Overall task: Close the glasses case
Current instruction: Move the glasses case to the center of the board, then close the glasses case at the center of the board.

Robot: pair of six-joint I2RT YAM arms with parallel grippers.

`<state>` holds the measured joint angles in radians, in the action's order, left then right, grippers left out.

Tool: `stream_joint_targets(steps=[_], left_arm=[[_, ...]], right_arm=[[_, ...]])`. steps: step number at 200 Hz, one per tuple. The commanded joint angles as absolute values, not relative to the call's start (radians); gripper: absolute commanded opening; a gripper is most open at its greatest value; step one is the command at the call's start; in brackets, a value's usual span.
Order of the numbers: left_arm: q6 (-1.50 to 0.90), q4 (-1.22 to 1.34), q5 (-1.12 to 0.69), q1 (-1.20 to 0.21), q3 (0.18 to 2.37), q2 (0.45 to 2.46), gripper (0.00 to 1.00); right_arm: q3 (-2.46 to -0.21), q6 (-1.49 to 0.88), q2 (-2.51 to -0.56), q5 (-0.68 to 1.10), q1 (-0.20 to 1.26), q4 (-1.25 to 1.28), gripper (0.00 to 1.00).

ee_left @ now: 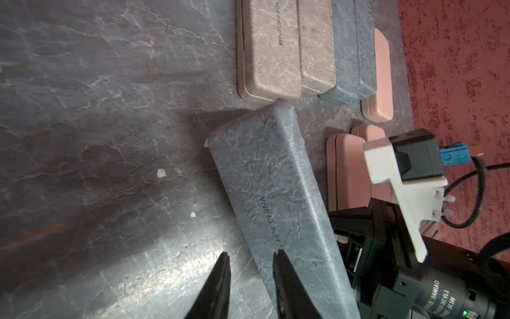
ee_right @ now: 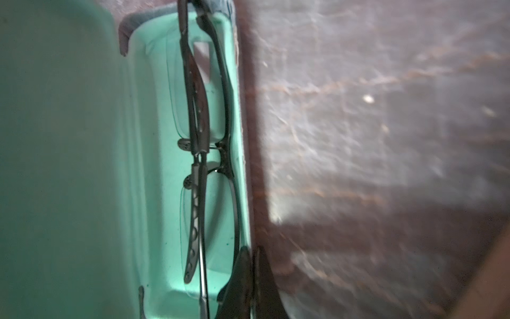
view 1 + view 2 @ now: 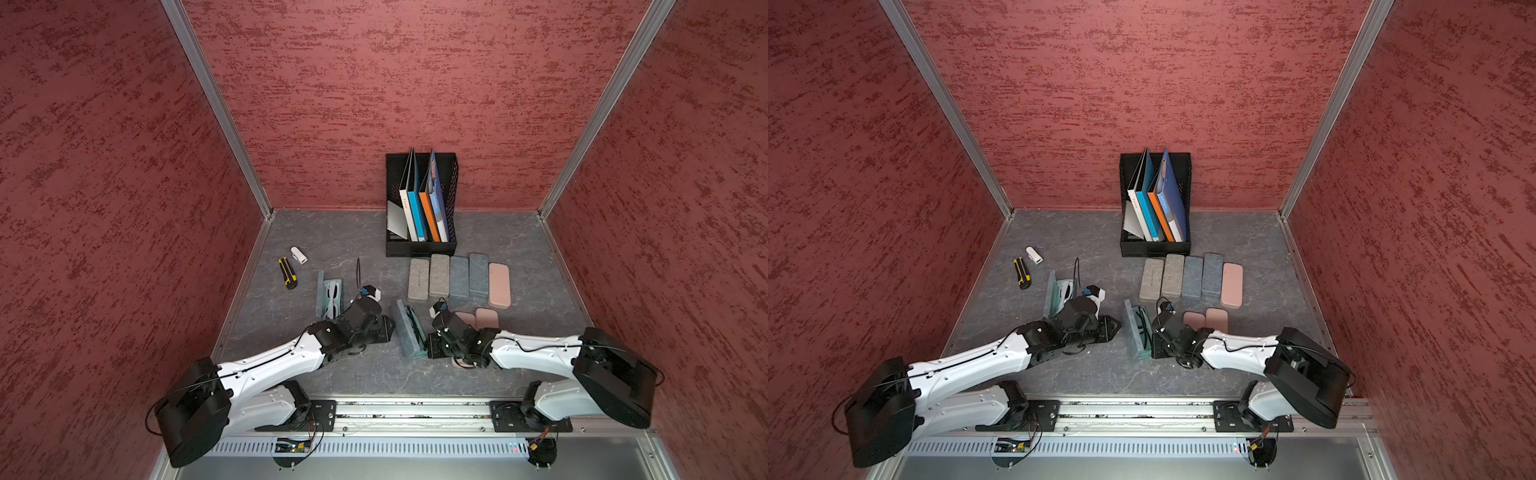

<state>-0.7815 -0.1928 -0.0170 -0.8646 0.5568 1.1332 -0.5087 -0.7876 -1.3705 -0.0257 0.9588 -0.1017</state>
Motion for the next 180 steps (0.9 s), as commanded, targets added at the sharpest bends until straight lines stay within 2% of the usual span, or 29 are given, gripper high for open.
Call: stream_joint_targets(steps=[1,45,104,136,180], left_arm=[[-0.787,-0.162,0.009,-0.900,0.599,1.152,0.31],[-0.804,-0.124,0.019,-0.954,0.607,1.195,0.32],[-0.810,-0.111,0.040,-0.967,0.605,1.218,0.32],[-0.805,-0.109,0.036,-0.967,0.614,1.228,0.32],[-0.805,-0.109,0.031,-0.968,0.626,1.248,0.30]], right_arm=[[-0.498,-0.858,-1.307,-0.165,1.006,-0.180,0.06],[-0.473,-0.926,-1.252,-0.225,1.079,-0.207,0.14],[-0.449,-0.921,-1.170,-0.242,1.085,-0.217,0.18],[-0.460,-0.887,-1.147,-0.255,1.080,-0.232,0.19],[-0.484,-0.818,-1.200,-0.177,1.044,-0.172,0.19]])
